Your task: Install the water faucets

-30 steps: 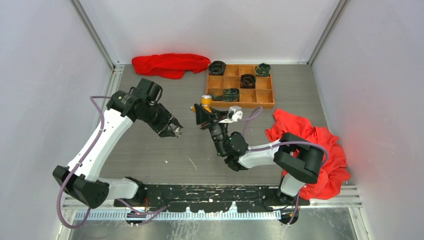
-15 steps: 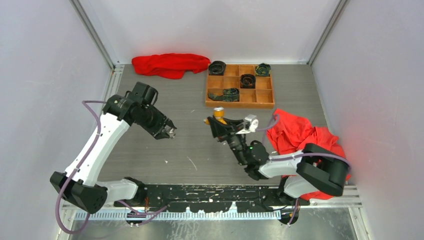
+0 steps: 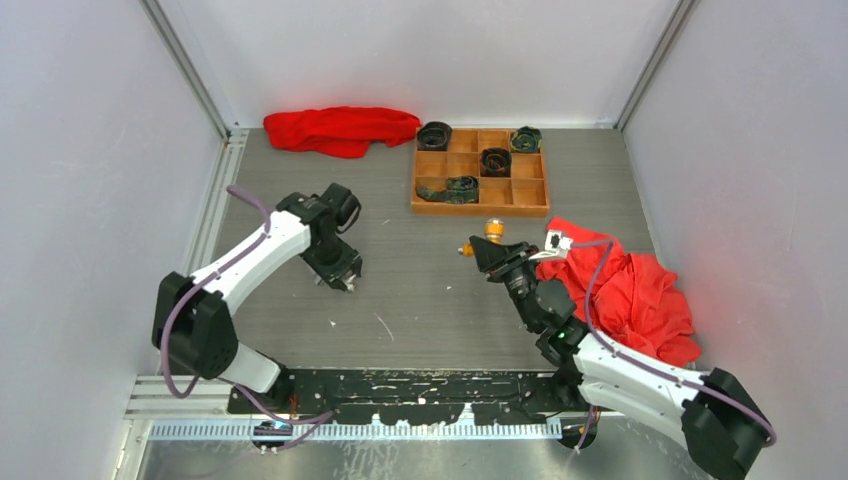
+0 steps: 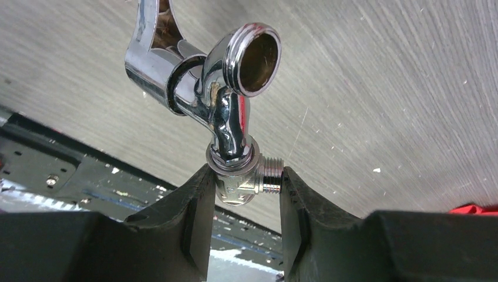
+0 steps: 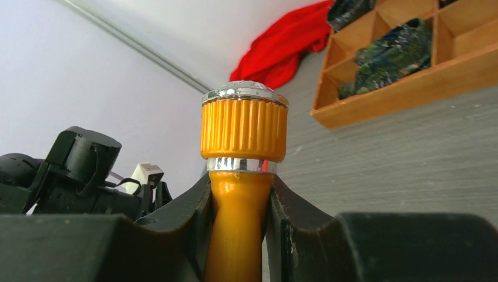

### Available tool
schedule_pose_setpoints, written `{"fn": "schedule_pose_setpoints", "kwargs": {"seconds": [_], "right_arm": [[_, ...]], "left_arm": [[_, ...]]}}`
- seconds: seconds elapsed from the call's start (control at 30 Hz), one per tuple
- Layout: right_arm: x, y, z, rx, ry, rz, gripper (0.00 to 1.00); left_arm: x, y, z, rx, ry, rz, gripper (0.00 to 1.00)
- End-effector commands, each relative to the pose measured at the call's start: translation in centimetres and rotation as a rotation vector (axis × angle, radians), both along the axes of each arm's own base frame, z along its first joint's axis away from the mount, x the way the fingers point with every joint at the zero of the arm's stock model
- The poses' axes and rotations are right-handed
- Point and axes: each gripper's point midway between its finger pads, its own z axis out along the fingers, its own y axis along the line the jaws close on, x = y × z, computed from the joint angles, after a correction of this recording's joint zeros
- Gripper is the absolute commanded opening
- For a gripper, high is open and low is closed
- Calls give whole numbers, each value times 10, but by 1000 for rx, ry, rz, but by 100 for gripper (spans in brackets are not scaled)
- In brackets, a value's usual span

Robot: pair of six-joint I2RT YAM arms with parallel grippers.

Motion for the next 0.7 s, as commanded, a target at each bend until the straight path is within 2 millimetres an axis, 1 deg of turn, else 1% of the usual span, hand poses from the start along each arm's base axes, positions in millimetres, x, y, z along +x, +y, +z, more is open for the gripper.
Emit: {"fn": "schedule_pose_setpoints", "kwargs": {"seconds": [0.0, 0.07, 0.17, 0.27, 0.37, 0.47, 0.53, 0.67], "right_arm": [[4, -6, -19, -117, 166, -21, 0], [4, -4, -20, -143, 184, -13, 0], [5, 2, -27, -167, 223, 14, 0], [4, 8, -32, -161, 244, 36, 0], [5, 7, -29, -168, 237, 29, 0], [8, 3, -23, -217, 227, 10, 0], [10, 1, -20, -267, 225, -1, 0], [11, 6, -11, -325, 223, 30, 0]], "left_arm": [[28, -12, -7, 18, -81, -32, 0], [34, -15, -18, 37, -64, -44, 0], [42, -18, -32, 60, -37, -63, 0], [49, -18, -40, 92, -17, -87, 0], [53, -22, -46, 99, 4, -118, 0], [58, -25, -39, 93, -14, -155, 0], [63, -25, -29, 89, -55, -186, 0], [76, -39, -9, 3, -195, -260, 0]]}}
